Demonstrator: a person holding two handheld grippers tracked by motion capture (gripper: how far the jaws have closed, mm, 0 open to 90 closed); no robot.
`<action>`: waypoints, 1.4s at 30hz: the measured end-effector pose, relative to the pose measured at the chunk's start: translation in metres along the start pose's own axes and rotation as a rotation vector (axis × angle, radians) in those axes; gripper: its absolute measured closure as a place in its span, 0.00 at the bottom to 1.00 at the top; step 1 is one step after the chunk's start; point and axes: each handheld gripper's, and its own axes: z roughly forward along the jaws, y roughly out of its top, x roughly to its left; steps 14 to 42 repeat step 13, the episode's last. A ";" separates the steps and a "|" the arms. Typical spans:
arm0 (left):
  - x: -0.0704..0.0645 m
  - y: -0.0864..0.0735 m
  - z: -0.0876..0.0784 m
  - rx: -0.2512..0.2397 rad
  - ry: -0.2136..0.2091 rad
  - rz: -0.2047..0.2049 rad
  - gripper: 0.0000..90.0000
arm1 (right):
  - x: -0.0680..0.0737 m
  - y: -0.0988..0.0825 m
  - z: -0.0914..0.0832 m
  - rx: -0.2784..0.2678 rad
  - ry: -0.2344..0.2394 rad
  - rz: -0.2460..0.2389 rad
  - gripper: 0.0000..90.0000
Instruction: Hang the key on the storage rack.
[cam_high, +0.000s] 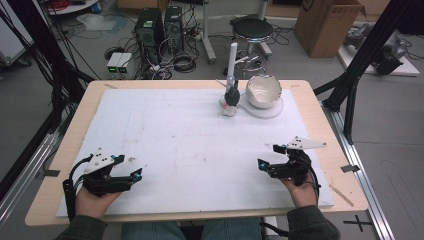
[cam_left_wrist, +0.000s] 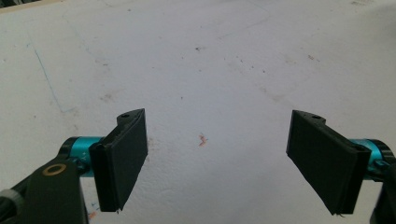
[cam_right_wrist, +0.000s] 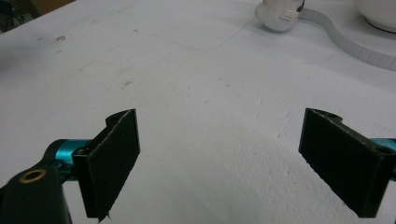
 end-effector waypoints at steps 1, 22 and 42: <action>0.000 0.000 0.000 0.004 0.001 0.003 0.23 | 0.000 -0.001 0.000 0.000 0.002 0.001 0.13; -0.003 -0.002 0.002 0.009 -0.008 0.004 0.23 | 0.002 -0.005 0.001 0.006 -0.006 -0.008 0.13; -0.003 -0.002 0.002 0.009 -0.008 0.004 0.23 | 0.002 -0.005 0.001 0.006 -0.006 -0.008 0.13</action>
